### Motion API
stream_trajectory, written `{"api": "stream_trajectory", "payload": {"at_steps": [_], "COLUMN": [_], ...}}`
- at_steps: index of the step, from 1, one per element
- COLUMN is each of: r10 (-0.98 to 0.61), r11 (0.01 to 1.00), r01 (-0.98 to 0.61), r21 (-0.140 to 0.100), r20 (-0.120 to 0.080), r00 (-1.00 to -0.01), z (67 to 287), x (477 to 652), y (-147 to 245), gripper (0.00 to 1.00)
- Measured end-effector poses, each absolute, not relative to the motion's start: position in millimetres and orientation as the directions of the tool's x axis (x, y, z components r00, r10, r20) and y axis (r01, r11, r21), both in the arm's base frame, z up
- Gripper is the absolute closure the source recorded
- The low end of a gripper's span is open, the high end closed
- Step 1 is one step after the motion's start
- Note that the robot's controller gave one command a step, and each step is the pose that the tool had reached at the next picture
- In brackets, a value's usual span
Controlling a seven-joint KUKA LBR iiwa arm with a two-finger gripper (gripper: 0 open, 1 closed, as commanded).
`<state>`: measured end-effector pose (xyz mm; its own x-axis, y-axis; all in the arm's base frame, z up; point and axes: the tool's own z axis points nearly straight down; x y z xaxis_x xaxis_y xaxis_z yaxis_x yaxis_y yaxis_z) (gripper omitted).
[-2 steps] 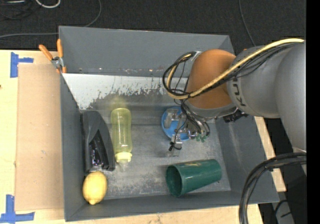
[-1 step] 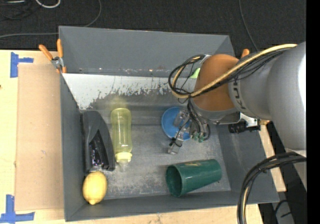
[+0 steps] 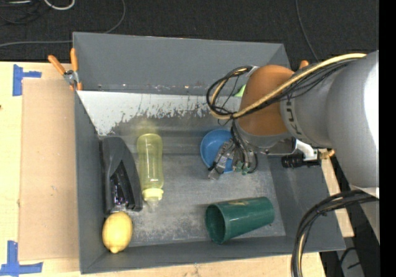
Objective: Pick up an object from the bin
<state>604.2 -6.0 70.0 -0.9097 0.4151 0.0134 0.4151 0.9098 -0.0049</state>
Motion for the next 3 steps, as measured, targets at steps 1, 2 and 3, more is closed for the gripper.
{"api": "stream_trajectory", "payload": {"at_steps": [1, 2, 3], "r10": [0.414, 0.414, 0.411], "r11": [0.910, 0.910, 0.911], "r01": [0.414, 0.413, 0.411], "r21": [-0.005, -0.009, -0.009], "r20": [0.013, 0.023, 0.022], "r00": [-0.910, -0.910, -0.911], "z": [70, 103, 149], "x": [604.2, 600.9, 601.6], "y": [-6, -6, -6], "gripper": [1.00, 1.00, 1.00]}}
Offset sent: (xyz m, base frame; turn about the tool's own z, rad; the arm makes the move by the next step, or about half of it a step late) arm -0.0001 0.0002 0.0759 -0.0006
